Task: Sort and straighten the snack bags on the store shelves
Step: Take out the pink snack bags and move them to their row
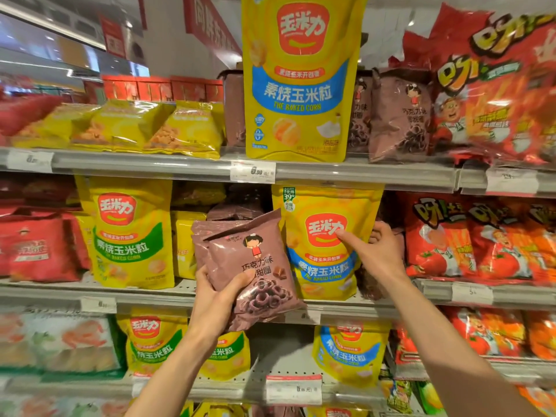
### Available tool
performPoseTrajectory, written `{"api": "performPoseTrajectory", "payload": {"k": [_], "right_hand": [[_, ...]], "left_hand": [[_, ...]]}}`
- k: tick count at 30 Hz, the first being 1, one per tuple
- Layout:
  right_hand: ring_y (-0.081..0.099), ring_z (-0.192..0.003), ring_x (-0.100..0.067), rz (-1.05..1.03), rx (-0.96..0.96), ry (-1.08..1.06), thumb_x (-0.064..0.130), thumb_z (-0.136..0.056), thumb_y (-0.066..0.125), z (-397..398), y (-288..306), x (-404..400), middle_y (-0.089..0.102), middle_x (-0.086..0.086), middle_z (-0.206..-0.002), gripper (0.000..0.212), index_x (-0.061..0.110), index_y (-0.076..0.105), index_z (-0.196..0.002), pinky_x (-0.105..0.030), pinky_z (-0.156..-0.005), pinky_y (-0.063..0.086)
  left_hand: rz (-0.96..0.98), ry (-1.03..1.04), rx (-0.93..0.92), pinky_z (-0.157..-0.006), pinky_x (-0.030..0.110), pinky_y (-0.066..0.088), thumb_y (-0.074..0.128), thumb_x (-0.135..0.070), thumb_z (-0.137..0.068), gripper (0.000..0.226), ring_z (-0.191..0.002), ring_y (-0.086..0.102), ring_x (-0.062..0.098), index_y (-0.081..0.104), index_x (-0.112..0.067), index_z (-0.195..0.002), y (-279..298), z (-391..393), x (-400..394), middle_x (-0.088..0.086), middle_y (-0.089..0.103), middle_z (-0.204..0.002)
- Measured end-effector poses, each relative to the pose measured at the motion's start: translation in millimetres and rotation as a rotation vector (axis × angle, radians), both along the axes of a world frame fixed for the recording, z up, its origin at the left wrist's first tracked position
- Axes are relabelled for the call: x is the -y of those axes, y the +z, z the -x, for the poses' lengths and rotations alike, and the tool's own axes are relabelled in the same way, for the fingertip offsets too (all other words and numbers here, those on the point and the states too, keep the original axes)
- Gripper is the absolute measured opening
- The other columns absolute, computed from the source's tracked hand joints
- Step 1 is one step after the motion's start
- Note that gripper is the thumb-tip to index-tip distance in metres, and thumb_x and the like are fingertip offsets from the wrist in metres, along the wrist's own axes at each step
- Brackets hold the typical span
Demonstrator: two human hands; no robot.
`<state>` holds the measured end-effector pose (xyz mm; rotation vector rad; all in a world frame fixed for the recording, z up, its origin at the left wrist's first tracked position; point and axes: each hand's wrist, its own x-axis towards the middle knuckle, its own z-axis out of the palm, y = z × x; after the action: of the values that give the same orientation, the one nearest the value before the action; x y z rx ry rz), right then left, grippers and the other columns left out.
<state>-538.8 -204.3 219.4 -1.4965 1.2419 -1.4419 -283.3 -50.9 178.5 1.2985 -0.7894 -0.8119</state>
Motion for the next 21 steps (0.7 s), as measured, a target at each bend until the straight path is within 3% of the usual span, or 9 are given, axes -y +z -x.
{"api": "performPoseTrajectory", "payload": {"k": [3, 6, 10, 13, 18, 21], "right_hand": [[0.073, -0.092, -0.009, -0.017, 0.062, 0.07, 0.035, -0.071, 0.091, 1, -1, 6, 0.073, -0.001, -0.111, 0.064, 0.014, 0.054, -0.119, -0.021, -0.066, 0.058], [0.075, -0.088, -0.007, 0.001, 0.107, 0.122, 0.028, -0.076, 0.089, 1, -1, 9, 0.075, 0.002, -0.109, 0.047, 0.022, 0.059, -0.112, -0.018, -0.062, 0.058], [0.076, -0.094, -0.01, -0.001, 0.126, 0.196, 0.041, -0.066, 0.089, -1, 3, 11, 0.078, 0.004, -0.109, 0.062, 0.019, 0.068, -0.12, -0.03, -0.076, 0.061], [0.077, -0.091, -0.012, 0.03, 0.225, 0.232, 0.042, -0.068, 0.083, -5, 10, 6, 0.08, 0.001, -0.103, 0.047, 0.021, 0.07, -0.108, -0.026, -0.073, 0.06], [0.078, -0.089, -0.019, 0.025, 0.198, 0.266, 0.039, -0.073, 0.08, -6, 7, -1, 0.081, 0.001, -0.096, 0.027, 0.021, 0.079, -0.093, -0.041, -0.085, 0.059], [0.078, -0.093, -0.024, 0.048, 0.188, 0.27, 0.039, -0.074, 0.081, -5, 5, -5, 0.081, -0.003, -0.1, 0.027, 0.02, 0.08, -0.094, -0.046, -0.089, 0.059]], "left_hand": [[-0.006, 0.021, 0.014, -0.097, 0.049, 0.058, 0.086, -0.063, -0.041, 0.114, -0.104, 0.073, 0.024, 0.041, -0.024, -0.138, -1, -5, -2, 0.003, 0.069, -0.121], [-0.016, 0.041, 0.029, -0.098, 0.048, 0.057, 0.084, -0.063, -0.041, 0.111, -0.104, 0.073, 0.023, 0.042, -0.023, -0.135, 0, -9, -3, 0.002, 0.069, -0.12], [-0.02, 0.045, 0.036, -0.098, 0.047, 0.057, 0.084, -0.064, -0.041, 0.11, -0.105, 0.073, 0.023, 0.041, -0.024, -0.135, -1, -13, -4, 0.002, 0.069, -0.121], [-0.019, 0.051, 0.033, -0.097, 0.048, 0.057, 0.085, -0.063, -0.041, 0.112, -0.104, 0.073, 0.024, 0.041, -0.023, -0.136, -2, -14, -2, 0.003, 0.069, -0.121], [-0.011, 0.045, 0.019, -0.098, 0.05, 0.057, 0.087, -0.062, -0.042, 0.113, -0.105, 0.073, 0.024, 0.041, -0.023, -0.137, -5, -12, 5, 0.004, 0.069, -0.122], [-0.001, 0.037, 0.007, -0.093, 0.046, 0.059, 0.086, -0.061, -0.042, 0.115, -0.104, 0.074, 0.025, 0.041, -0.021, -0.139, -7, -13, 6, 0.005, 0.069, -0.122]]}}
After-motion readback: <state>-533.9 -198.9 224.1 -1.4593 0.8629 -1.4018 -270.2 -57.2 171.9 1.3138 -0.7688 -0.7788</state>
